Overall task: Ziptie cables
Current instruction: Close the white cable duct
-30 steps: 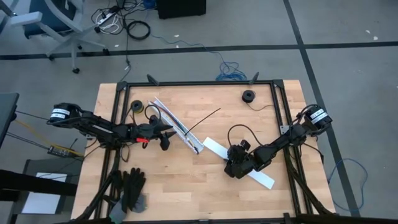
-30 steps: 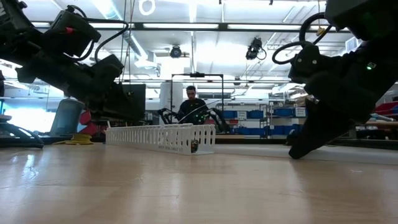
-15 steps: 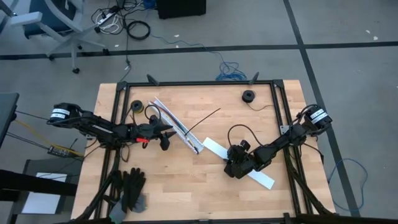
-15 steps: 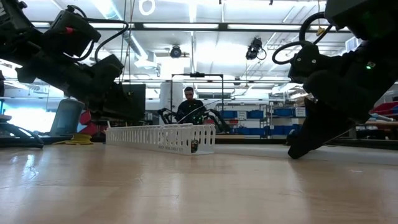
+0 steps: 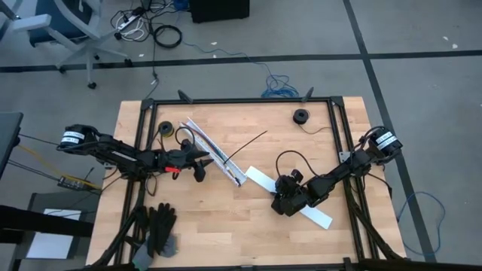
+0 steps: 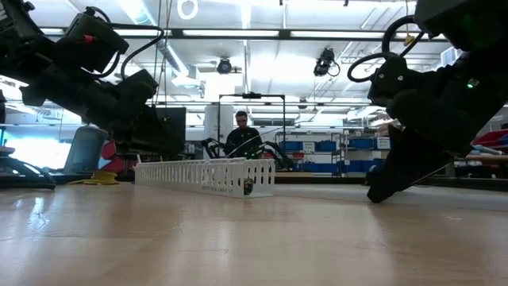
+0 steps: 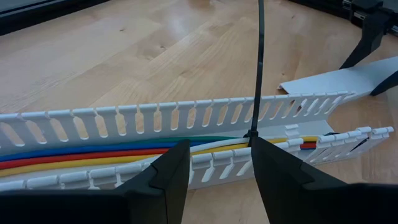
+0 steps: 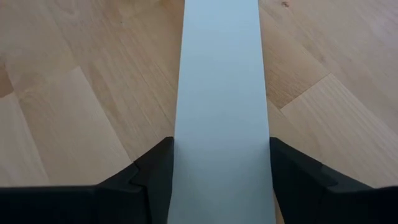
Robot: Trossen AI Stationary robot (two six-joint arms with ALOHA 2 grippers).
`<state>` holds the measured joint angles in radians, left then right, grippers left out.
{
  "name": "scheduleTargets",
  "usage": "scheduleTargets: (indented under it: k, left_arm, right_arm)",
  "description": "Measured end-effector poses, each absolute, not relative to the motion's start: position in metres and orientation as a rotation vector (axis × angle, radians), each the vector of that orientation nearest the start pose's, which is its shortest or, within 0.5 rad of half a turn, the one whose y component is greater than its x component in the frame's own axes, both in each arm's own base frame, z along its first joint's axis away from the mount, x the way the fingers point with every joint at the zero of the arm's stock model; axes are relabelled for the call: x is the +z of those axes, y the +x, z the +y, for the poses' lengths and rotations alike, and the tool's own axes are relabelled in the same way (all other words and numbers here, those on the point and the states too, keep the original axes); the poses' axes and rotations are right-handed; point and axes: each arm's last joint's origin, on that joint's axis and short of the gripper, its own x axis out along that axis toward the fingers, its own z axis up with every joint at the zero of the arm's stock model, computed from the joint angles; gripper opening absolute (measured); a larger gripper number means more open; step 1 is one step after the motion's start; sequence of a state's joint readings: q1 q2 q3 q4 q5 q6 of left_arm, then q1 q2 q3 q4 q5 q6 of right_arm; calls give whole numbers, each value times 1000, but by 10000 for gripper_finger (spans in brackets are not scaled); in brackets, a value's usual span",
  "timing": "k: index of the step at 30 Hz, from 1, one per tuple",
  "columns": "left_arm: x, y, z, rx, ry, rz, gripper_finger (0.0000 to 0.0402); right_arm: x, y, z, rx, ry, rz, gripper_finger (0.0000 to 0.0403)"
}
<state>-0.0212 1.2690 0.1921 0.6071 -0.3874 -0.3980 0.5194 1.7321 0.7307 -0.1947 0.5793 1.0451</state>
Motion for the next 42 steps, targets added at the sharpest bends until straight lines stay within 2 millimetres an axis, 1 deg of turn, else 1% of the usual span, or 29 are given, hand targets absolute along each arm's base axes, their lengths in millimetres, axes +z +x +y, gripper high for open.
scheduleTargets:
  k: [21, 31, 42]
  left_arm:
    - [126, 195, 7, 445, -291, 383, 147]
    - [126, 195, 7, 445, -294, 382, 147]
    - [126, 195, 7, 446, -298, 382, 147]
  right_arm:
    - [105, 250, 125, -543, 330, 844, 207]
    - [117, 248, 125, -506, 367, 834, 207]
    - [118, 248, 125, -534, 410, 811, 206]
